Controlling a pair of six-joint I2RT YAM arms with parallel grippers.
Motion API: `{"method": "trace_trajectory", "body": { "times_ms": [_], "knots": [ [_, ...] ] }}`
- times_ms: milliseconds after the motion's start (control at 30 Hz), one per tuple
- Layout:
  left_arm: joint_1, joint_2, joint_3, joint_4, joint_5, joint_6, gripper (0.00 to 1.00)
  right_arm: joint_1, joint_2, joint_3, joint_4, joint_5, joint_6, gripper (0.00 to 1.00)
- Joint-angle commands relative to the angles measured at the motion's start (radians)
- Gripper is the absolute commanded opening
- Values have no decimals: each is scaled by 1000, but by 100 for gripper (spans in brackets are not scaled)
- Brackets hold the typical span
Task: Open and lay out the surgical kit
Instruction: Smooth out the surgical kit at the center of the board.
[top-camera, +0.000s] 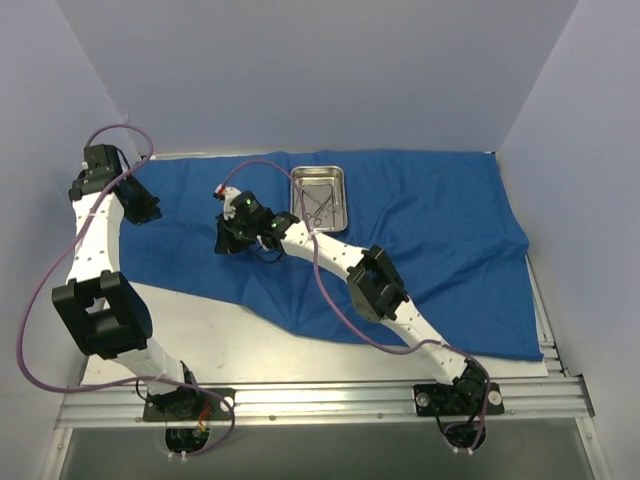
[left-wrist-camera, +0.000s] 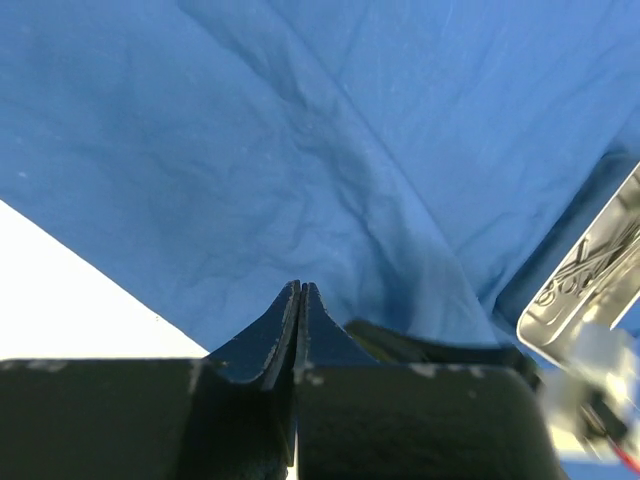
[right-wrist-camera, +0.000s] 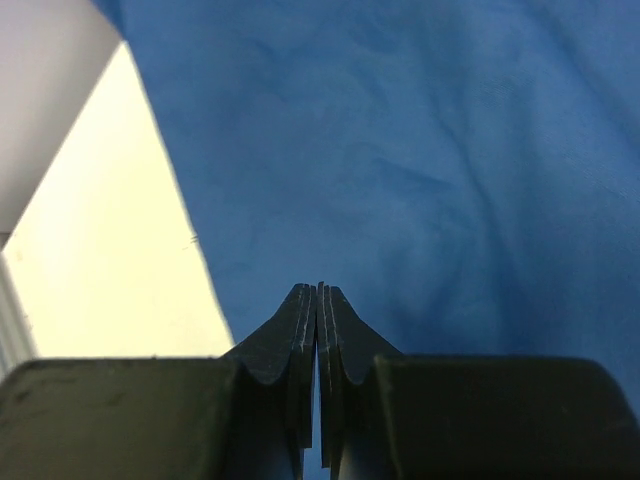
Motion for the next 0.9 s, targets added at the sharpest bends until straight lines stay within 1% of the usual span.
{"method": "trace_trajectory", "body": {
  "times_ms": [0,100,233,300,400,433,500,533,600,667,767,867],
  "knots": [
    [19,-62,21,20,21,-11,3,16,36,14,83,53,28,0],
    [18,-73,-1,32,59,-17,3,41,79,38,76,82,24,0],
    [18,-82,8,20,79,-14,3,83,108,14,46,82,44,0],
    [18,-85,16,20,78,-8,8,100,102,-18,24,83,30,0],
    [18,-82,27,8,70,2,9,137,54,-136,-17,99,-13,0],
    [18,-75,28,3,69,9,10,142,42,-205,-34,100,-16,0],
    [18,-65,31,0,76,16,13,146,-10,-290,-60,100,-18,0],
    [18,-49,37,-6,78,24,14,147,-59,-390,-60,102,-19,0],
    [18,-36,40,-8,78,33,17,147,-108,-487,-57,105,-27,0],
    [18,-24,45,-8,69,47,19,147,-145,-552,-113,90,-63,0],
    [18,-19,40,-3,50,58,20,163,-202,-616,-187,76,-140,0],
    [18,-12,34,11,46,62,21,192,-260,-685,-213,45,-211,0]
  ]
}}
